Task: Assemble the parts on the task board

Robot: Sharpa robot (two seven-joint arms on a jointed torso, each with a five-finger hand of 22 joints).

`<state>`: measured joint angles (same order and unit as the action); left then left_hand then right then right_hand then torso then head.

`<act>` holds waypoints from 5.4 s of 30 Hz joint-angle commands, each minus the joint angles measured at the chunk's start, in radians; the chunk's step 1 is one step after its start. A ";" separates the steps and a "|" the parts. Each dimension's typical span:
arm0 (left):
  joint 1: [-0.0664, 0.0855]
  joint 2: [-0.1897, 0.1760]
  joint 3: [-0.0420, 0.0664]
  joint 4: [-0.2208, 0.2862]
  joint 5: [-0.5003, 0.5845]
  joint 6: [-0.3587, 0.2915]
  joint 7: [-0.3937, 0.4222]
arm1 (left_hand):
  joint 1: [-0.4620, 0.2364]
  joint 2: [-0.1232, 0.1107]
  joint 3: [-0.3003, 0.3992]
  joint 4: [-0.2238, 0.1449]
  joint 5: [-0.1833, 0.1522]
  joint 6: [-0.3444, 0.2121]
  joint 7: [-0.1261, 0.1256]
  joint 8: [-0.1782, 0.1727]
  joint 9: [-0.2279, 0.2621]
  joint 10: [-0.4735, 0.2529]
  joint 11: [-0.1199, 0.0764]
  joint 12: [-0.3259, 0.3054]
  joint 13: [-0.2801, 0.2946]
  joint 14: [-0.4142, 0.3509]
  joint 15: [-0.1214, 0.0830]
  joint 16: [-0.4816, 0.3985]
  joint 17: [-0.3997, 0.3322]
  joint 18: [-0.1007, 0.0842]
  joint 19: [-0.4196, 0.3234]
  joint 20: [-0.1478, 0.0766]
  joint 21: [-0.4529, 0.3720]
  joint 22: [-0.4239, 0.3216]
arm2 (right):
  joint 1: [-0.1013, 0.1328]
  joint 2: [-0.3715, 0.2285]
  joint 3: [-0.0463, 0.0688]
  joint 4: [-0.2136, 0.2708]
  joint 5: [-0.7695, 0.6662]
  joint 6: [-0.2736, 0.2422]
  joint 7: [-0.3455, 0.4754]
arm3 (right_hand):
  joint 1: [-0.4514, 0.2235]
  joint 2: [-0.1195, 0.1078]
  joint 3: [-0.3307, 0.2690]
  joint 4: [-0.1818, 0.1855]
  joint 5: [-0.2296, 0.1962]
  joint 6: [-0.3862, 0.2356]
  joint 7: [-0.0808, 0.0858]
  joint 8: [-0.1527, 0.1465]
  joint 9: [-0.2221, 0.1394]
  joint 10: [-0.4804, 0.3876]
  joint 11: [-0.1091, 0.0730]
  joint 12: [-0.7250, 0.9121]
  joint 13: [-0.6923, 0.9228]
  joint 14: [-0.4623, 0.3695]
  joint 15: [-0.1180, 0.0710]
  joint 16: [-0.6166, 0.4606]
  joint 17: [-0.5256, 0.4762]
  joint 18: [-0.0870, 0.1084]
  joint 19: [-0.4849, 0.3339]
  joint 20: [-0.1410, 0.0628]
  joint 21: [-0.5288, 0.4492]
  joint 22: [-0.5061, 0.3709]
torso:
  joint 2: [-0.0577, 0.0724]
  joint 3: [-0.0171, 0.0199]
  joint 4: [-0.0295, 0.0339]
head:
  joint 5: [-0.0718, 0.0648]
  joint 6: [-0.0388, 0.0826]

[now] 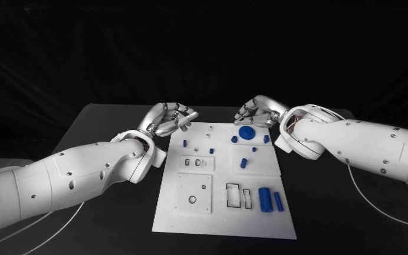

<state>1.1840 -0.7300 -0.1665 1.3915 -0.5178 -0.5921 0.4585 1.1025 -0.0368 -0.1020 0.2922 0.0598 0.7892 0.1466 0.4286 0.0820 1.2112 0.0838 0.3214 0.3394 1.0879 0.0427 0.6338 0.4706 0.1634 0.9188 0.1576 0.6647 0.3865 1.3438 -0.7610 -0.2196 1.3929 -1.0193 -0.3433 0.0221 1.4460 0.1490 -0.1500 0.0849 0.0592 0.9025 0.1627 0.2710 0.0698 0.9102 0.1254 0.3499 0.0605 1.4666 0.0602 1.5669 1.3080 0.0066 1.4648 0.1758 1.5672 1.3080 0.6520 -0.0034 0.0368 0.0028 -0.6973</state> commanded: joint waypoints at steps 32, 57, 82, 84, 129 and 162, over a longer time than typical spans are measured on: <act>0.002 -0.018 0.003 0.028 -0.016 0.047 0.017 | 0.023 0.038 -0.033 -0.001 -0.005 0.081 -0.005 -0.060 0.009 -0.026 -0.002 -0.044 0.029 -0.009 0.000 -0.037 0.029 0.018 -0.014 0.006 -0.014 0.002 | -0.057 0.088 0.002 -0.072 -0.552 0.146 -0.201 | 0.059 -0.027 0.044 -0.034 -0.008 0.030 -0.013 -0.132 -0.005 0.035 -0.014 -0.165 0.000 0.104 -0.020 0.004 0.263 -0.007 0.106 -0.024 0.004 0.263 | 0.012 -0.0056 0.0076 | -0.028 -0.035; 0.002 -0.024 0.003 0.030 -0.016 0.043 0.016 | 0.026 0.040 -0.034 -0.001 -0.004 0.084 -0.005 -0.064 0.010 -0.027 -0.001 -0.046 0.031 -0.009 0.000 -0.039 0.031 0.018 -0.015 0.007 -0.015 0.002 | -0.072 0.142 0.005 -0.129 -0.552 0.145 -0.229 | 0.066 -0.005 0.074 -0.031 -0.008 0.053 -0.021 -0.151 0.000 0.074 -0.022 -0.184 0.002 0.104 -0.027 0.004 0.263 -0.007 0.106 -0.028 0.004 0.263 | 0.012 -0.0050 0.0083 | -0.028 -0.042; 0.003 -0.024 0.003 0.028 -0.016 0.043 0.014 | 0.028 0.043 -0.036 -0.001 -0.004 0.088 -0.005 -0.067 0.011 -0.027 -0.001 -0.047 0.032 -0.009 0.000 -0.040 0.032 0.018 -0.015 0.007 -0.015 0.002 | -0.078 0.159 0.006 -0.147 -0.552 0.185 -0.249 | 0.070 0.007 0.106 -0.012 -0.008 0.112 -0.040 -0.156 0.004 0.153 -0.044 -0.211 0.000 0.104 -0.051 0.004 0.263 -0.007 0.106 -0.050 0.004 0.263 | 0.009 -0.0053 0.0086 | -0.025 -0.046; 0.003 -0.024 0.003 0.028 -0.016 0.043 0.014 | 0.028 0.043 -0.036 -0.001 -0.004 0.088 -0.005 -0.067 0.011 -0.027 -0.001 -0.047 0.032 -0.009 0.000 -0.040 0.032 0.018 -0.015 0.007 -0.015 0.002 | -0.079 0.159 0.006 -0.146 -0.552 0.186 -0.248 | 0.074 0.012 0.113 -0.010 -0.008 0.124 -0.044 -0.154 0.005 0.164 -0.047 -0.214 0.000 0.104 -0.055 0.004 0.263 -0.007 0.106 -0.054 0.004 0.263 | 0.009 -0.0053 0.0089 | -0.025 -0.046; 0.006 -0.024 0.003 0.023 -0.016 0.040 0.013 | 0.033 0.049 -0.038 -0.001 -0.004 0.090 -0.005 -0.075 0.011 -0.027 -0.001 -0.049 0.035 -0.012 0.001 -0.042 0.036 0.018 -0.018 0.008 -0.017 0.002 | -0.056 0.243 0.029 -0.202 -0.464 -0.034 -0.146 | 0.095 0.010 0.158 0.000 -0.008 0.173 -0.050 -0.154 0.010 0.224 -0.053 -0.252 -0.001 0.104 -0.055 0.004 0.263 -0.007 0.106 -0.060 0.004 0.263 | 0.017 -0.0104 0.0156 | -0.022 -0.028; 0.026 -0.040 0.004 0.045 -0.016 0.039 0.007 | 0.038 0.052 -0.041 -0.001 -0.003 0.093 -0.005 -0.080 0.012 -0.028 -0.001 -0.052 0.037 -0.014 0.002 -0.045 0.039 0.018 -0.020 0.009 -0.018 0.002 | -0.073 0.341 0.030 -0.340 -0.520 0.025 -0.158 | 0.100 0.001 0.163 0.001 -0.008 0.171 -0.050 -0.161 0.009 0.222 -0.052 -0.266 -0.001 0.104 -0.055 0.004 0.263 -0.007 0.106 -0.058 0.004 0.263 | 0.035 -0.0218 0.0299 | -0.025 -0.035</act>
<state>1.2082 -0.7715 -0.1636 1.4340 -0.5307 -0.5614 0.4591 1.1394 0.0078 -0.1378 0.2892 0.0599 0.8736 0.1428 0.3517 0.0922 1.1900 0.0803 0.2741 0.3758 1.0810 0.0426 0.5922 0.5081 0.1632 0.9046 0.1647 0.6505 0.3876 1.2715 -0.4219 -0.1897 1.0554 -1.5200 -0.3352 -0.1338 1.5469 0.1607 0.0089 0.0845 0.0485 1.0575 0.1252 0.1084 0.0739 1.1269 0.0709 0.0895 0.0613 1.4666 0.0033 1.5667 1.3074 0.0069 1.4661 0.1144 1.5663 1.3079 0.6878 -0.0248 0.0662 -0.0203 -0.7326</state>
